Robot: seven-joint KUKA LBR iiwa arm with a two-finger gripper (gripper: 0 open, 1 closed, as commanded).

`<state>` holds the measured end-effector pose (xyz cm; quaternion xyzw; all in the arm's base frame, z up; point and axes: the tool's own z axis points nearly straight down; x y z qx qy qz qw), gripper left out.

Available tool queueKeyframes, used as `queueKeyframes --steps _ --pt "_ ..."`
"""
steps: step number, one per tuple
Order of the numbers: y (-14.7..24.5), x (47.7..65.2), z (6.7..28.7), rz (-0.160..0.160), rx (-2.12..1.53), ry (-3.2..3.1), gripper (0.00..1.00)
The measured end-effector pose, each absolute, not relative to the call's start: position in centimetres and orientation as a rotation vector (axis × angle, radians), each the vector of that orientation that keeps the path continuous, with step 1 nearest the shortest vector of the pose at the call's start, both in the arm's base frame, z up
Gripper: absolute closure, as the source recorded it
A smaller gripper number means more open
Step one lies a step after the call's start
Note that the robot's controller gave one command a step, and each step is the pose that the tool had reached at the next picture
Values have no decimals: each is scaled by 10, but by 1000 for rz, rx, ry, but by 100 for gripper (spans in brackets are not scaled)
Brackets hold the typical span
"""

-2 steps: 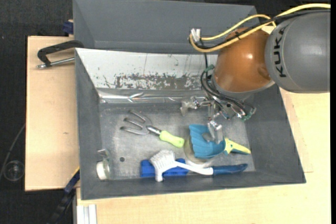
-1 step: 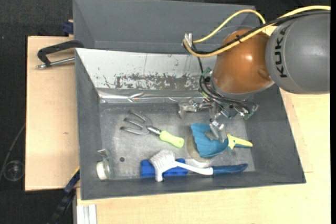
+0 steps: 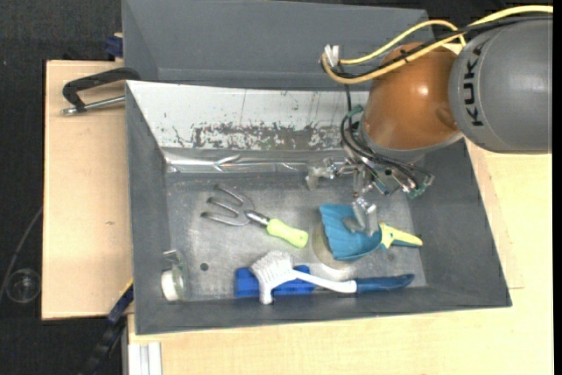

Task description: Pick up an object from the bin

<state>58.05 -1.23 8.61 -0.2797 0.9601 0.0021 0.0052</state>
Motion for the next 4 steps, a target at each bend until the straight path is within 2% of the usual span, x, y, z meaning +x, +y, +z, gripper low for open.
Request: queueKeyframes --steps 1,2,3,4 --pt "8 573 80 -18 -1944 2446 100" --pt "8 573 80 -18 -1943 2446 100" --pt "37 531 80 -49 -1913 2440 100" --pt "50 516 76 -10 -1950 2425 100"
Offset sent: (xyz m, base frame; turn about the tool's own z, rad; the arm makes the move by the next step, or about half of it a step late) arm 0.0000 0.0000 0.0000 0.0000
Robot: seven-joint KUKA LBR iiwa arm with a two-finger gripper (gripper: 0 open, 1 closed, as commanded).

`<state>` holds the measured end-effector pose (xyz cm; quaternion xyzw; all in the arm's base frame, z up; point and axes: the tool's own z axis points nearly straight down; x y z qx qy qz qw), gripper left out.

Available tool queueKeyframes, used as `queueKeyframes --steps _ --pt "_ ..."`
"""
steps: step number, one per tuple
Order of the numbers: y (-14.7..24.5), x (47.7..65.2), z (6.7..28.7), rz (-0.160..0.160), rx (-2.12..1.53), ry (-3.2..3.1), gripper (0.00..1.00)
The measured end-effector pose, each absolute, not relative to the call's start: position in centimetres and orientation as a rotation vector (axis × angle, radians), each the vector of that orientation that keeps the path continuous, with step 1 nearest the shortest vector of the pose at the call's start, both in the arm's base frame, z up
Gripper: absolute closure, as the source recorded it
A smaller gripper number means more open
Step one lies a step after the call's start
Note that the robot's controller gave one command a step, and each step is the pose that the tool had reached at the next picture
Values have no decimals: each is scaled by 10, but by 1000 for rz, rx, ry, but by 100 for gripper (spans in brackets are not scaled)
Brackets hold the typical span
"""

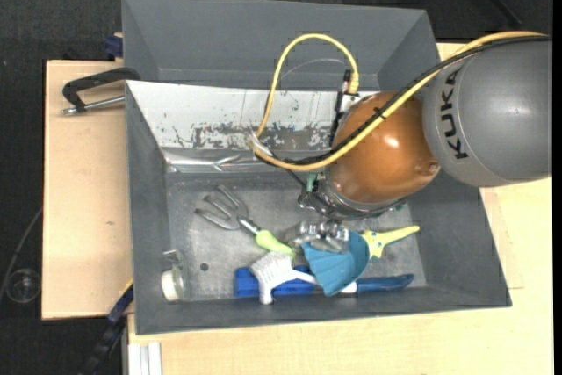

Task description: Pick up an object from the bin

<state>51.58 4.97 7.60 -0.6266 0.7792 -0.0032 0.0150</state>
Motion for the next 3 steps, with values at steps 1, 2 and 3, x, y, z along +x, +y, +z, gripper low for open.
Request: queueKeyframes --steps 1,2,3 --pt "8 526 87 -43 -2079 2299 100" --pt "-6 525 82 -34 -2271 2117 100" --pt "31 526 79 -63 -2504 1859 100"
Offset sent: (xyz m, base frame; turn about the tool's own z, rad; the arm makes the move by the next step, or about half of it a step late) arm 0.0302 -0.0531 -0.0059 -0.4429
